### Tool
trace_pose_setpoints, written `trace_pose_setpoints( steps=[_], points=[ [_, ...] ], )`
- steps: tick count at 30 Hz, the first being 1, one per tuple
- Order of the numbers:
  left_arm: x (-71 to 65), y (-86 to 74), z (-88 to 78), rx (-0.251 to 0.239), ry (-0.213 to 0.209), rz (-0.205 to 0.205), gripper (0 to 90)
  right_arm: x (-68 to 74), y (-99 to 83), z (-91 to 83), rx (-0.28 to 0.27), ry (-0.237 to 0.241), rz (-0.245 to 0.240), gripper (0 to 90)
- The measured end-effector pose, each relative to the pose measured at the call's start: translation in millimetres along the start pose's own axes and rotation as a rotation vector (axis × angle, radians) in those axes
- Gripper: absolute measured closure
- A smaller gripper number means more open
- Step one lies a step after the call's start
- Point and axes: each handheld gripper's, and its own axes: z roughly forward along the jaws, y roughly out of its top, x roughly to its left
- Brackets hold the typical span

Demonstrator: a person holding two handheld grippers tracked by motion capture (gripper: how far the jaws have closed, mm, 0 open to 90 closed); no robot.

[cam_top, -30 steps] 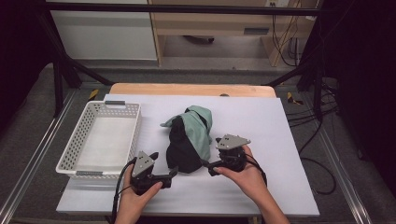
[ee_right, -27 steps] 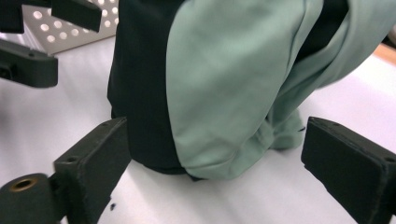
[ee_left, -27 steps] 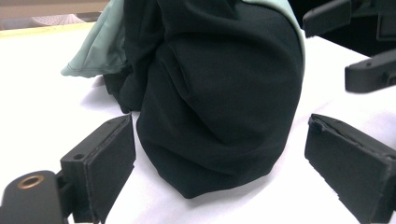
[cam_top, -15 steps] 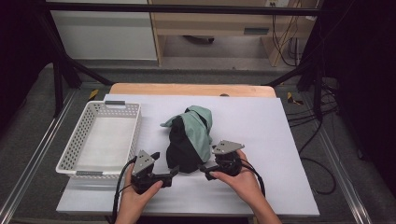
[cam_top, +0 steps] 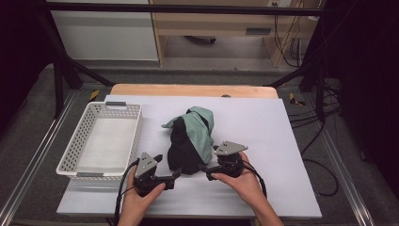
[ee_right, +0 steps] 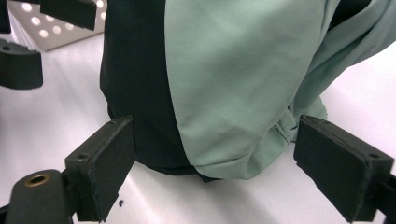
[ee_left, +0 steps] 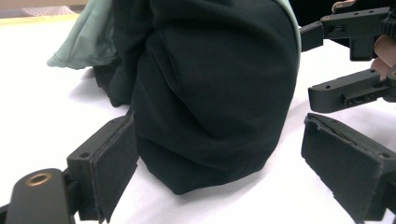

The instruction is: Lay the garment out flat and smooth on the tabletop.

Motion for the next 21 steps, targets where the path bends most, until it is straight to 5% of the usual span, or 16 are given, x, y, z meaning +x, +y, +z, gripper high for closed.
trace_pose_setpoints(
  steps=[17,21],
  points=[
    [-0.6,-0.8,1.4,0.013,0.008,-0.001,11.8,6.3,-0.5,9.3,0.028,0.005,-0.030,14.7],
    [-1.8,-0.2,1.4,0.011,0.009,0.006,11.8,7.5,-0.1,11.1,0.023,0.011,-0.045,24.1]
  ],
)
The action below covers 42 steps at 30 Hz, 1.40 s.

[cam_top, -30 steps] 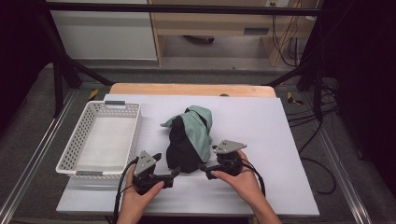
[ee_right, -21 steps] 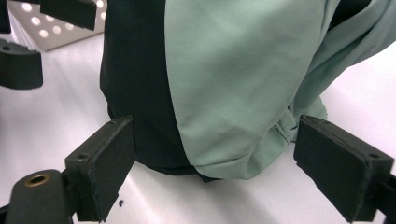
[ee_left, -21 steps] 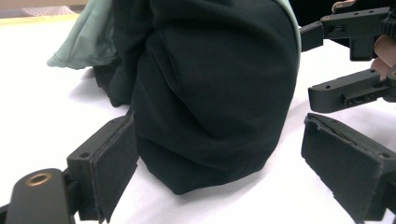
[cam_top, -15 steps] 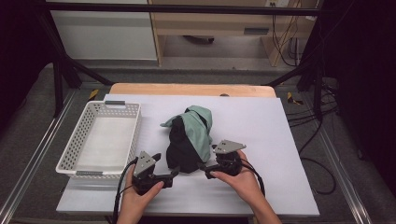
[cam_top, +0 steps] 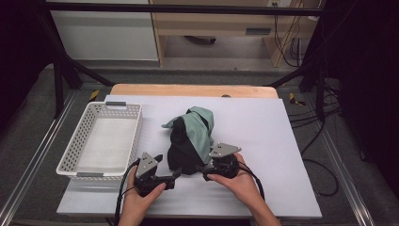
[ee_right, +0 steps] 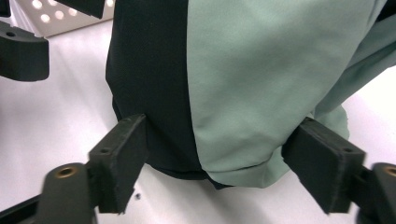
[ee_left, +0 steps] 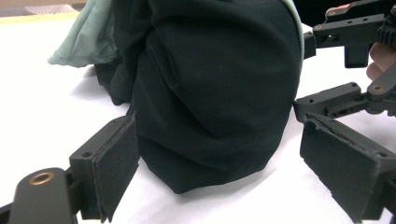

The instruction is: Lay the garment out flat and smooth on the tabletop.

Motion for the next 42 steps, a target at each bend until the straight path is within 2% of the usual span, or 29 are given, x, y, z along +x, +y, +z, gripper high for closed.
trace_pose_setpoints(
  steps=[1,3,6,10,11,15,17,21,22,24,26,28,29,31,33,34,35,36,37,38,39,40,42],
  points=[
    [0.0,0.0,0.1,0.001,-0.001,-0.002,11.8,-0.1,0.7,-0.8,-0.010,0.007,-0.004,31.7],
    [0.5,-0.5,0.6,0.004,0.001,-0.001,11.9,-0.1,1.2,-1.1,-0.013,0.011,-0.004,34.4],
    [0.7,-0.7,2.3,0.003,-0.002,-0.006,11.9,0.5,2.1,-2.9,-0.019,0.017,-0.020,48.6],
    [0.2,-1.3,3.3,0.013,-0.003,0.003,12.0,2.5,3.9,-6.3,-0.037,0.054,-0.025,70.0],
    [0.3,-1.5,3.7,0.012,0.000,0.000,12.0,6.3,5.2,-7.3,-0.036,0.076,-0.046,75.8],
    [1.6,-1.4,2.9,0.012,0.005,0.001,12.0,12.0,7.6,-9.9,-0.042,0.087,-0.072,80.8],
    [1.7,-1.4,2.6,0.012,0.006,0.000,12.0,13.5,9.7,-14.5,-0.063,0.098,-0.064,82.6],
    [1.1,-1.8,4.0,0.014,0.010,0.000,12.2,6.4,11.3,-30.9,-0.136,0.112,0.003,83.6],
    [1.1,-1.8,4.0,0.014,0.010,0.000,12.3,6.4,11.3,-30.9,-0.136,0.112,0.003,83.6],
    [1.0,-1.7,3.5,0.015,0.010,0.005,12.5,-3.3,11.2,-44.4,-0.189,0.109,0.059,83.9],
    [1.2,-1.7,3.4,0.014,0.011,0.005,12.7,-10.1,10.3,-53.6,-0.219,0.097,0.095,83.9],
    [1.7,-1.5,3.1,0.013,0.011,0.003,12.8,-13.4,9.4,-57.4,-0.224,0.081,0.105,83.9],
    [1.9,-1.4,3.1,0.013,0.011,0.003,12.9,-21.3,6.5,-63.2,-0.230,0.047,0.125,83.9],
    [1.8,-1.4,3.1,0.012,0.011,0.005,13.0,-25.9,4.4,-65.8,-0.230,0.031,0.140,83.9],
    [1.4,-1.5,3.3,0.013,0.011,0.005,13.2,-40.3,-2.4,-71.9,-0.230,-0.025,0.202,83.8],
    [1.0,-1.6,3.5,0.011,0.011,0.004,13.2,-40.3,-2.4,-71.9,-0.230,-0.025,0.202,83.8],
    [1.0,-1.7,3.7,0.013,0.010,0.006,13.3,-45.1,-5.3,-73.6,-0.224,-0.046,0.218,83.7],
    [0.9,-1.8,3.8,0.014,0.010,0.007,13.4,-54.5,-11.7,-75.8,-0.204,-0.077,0.251,83.7],
    [1.0,-1.8,4.0,0.015,0.009,0.006,13.4,-54.5,-11.7,-75.8,-0.204,-0.077,0.251,83.7],
    [1.0,-1.8,4.1,0.016,0.009,0.006,13.5,-62.9,-18.3,-77.1,-0.181,-0.107,0.298,83.6],
    [0.9,-1.8,4.1,0.016,0.008,0.006,13.5,-66.9,-21.4,-77.2,-0.159,-0.121,0.318,83.3],
    [0.9,-1.8,4.1,0.016,0.006,0.004,13.5,-66.9,-21.4,-77.2,-0.159,-0.121,0.318,83.3],
    [0.3,-1.8,4.2,0.016,0.003,0.002,13.5,-74.7,-29.1,-74.6,-0.103,-0.146,0.363,82.9]
  ],
)
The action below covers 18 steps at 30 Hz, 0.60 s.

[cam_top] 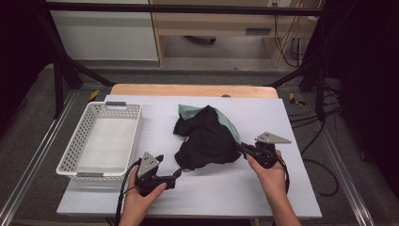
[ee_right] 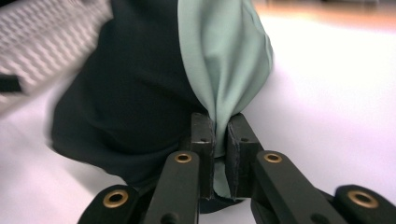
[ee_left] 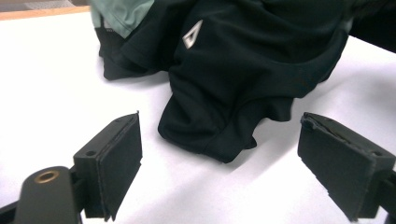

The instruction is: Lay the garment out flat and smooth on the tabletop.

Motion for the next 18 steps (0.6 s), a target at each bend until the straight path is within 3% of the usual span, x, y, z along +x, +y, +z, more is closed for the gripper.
trace_pose_setpoints(
  steps=[1,4,8,10,11,15,16,18],
  points=[
    [-0.2,-0.1,0.3,0.001,0.000,0.001,13.5,-4.5,-3.7,3.6,0.052,-0.001,0.017,82.4],
    [-0.6,-0.3,0.7,0.006,0.000,0.001,13.5,-10.6,-14.9,12.4,0.171,-0.041,0.000,81.9],
    [-0.2,-0.6,0.9,0.012,-0.005,0.001,13.5,-8.0,-17.8,14.0,0.219,-0.045,0.013,82.2],
    [0.0,-0.7,1.4,0.014,-0.004,0.002,13.6,-1.0,-20.6,19.5,0.270,-0.039,-0.013,82.3],
    [0.0,-0.8,1.7,0.014,-0.003,0.002,13.6,-1.0,-20.6,19.5,0.270,-0.039,-0.013,82.3],
    [-0.1,-0.8,1.3,0.013,-0.003,0.001,13.6,4.9,-23.6,27.2,0.310,0.001,-0.029,82.8],
    [-0.5,-0.6,0.8,0.011,-0.005,0.000,13.7,10.7,-24.8,28.9,0.339,0.027,-0.066,83.0],
    [-1.9,-0.5,0.6,0.003,-0.006,0.002,13.8,14.0,-25.4,29.6,0.353,0.043,-0.081,83.0]
  ],
)
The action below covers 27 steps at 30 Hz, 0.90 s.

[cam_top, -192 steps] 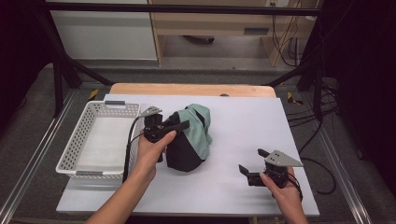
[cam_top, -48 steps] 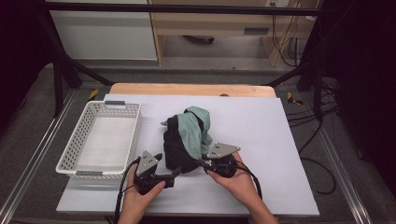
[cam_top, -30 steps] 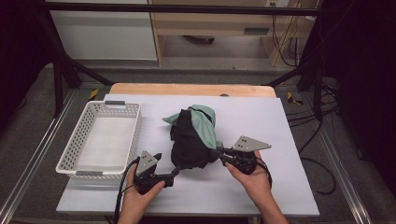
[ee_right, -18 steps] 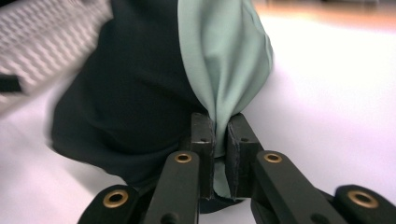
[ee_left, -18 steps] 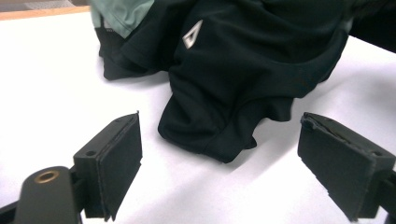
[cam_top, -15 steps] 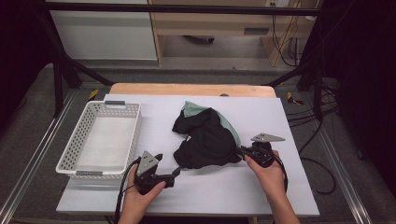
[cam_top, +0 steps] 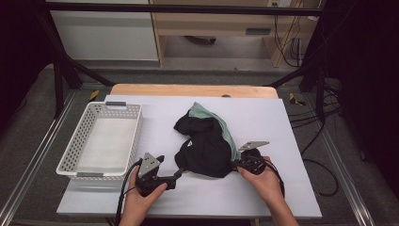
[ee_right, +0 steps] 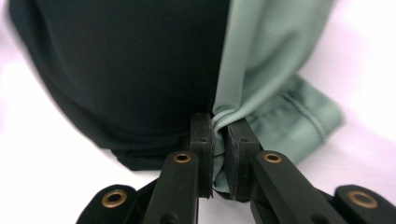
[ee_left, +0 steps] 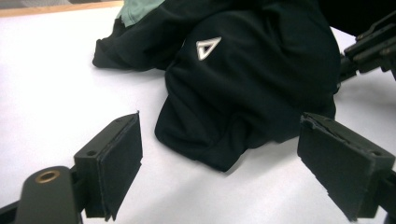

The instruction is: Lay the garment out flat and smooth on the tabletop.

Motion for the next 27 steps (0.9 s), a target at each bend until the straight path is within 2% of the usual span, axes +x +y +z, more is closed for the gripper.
trace_pose_setpoints(
  steps=[5,8,11,19,23,27],
  points=[
    [0.6,-0.1,0.4,0.005,0.001,0.003,13.8,16.6,2.6,7.4,0.024,0.052,-0.064,83.0],
    [0.8,0.3,0.3,0.000,0.011,0.013,13.9,22.8,4.9,10.1,0.023,0.037,-0.103,81.3],
    [0.3,1.0,-0.7,-0.003,0.020,0.024,13.8,20.2,5.6,8.1,0.010,0.031,-0.097,75.9],
    [1.3,0.4,0.1,0.004,0.029,0.024,12.8,8.3,8.4,-9.3,-0.051,-0.008,-0.101,52.3],
    [1.3,0.0,1.5,0.008,0.029,0.021,12.7,3.1,8.7,-18.9,-0.113,-0.030,-0.096,42.4],
    [1.4,-0.8,3.1,0.013,0.037,0.024,12.8,5.5,16.4,-28.1,-0.194,-0.047,-0.061,31.9]
  ],
)
